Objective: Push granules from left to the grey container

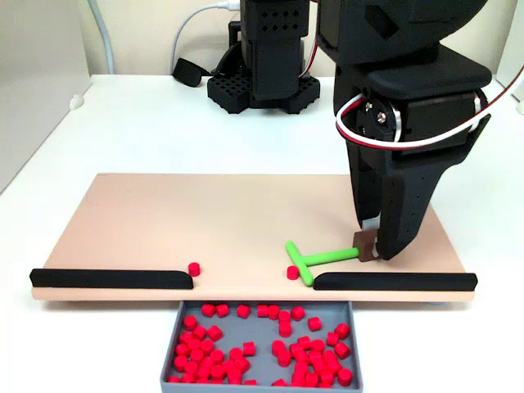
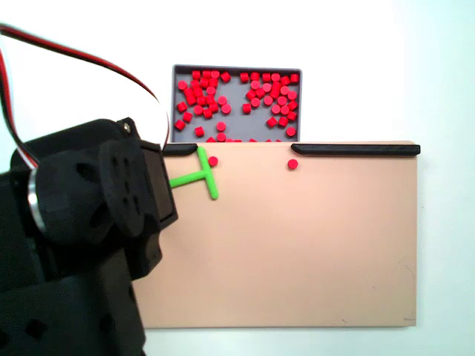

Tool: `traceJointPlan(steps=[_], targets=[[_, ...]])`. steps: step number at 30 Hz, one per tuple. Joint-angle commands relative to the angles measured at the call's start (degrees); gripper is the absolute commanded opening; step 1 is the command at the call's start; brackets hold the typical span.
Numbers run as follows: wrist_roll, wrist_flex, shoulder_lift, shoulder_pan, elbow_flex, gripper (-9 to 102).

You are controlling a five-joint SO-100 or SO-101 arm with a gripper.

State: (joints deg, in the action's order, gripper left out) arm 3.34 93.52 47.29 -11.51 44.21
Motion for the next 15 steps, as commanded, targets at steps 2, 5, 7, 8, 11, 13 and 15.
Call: traceJointPlan(steps=[2,5,7,8,11,13,15], targets=[[2.46,0.88,0.09,0.88,0.00,0],[4.22,1.05,0.09,1.32,0.00,0],[5.62,1.14,0.09,1.58,0.00,0],[6.42,1.23,0.09,1.76,0.00,0],[8.79,1.23,0.00,2.29,0.00,0],[10.11,1.23,-0.09,2.46,0.00,0],[11.34,1.23,-0.18,2.72,0.00,0]])
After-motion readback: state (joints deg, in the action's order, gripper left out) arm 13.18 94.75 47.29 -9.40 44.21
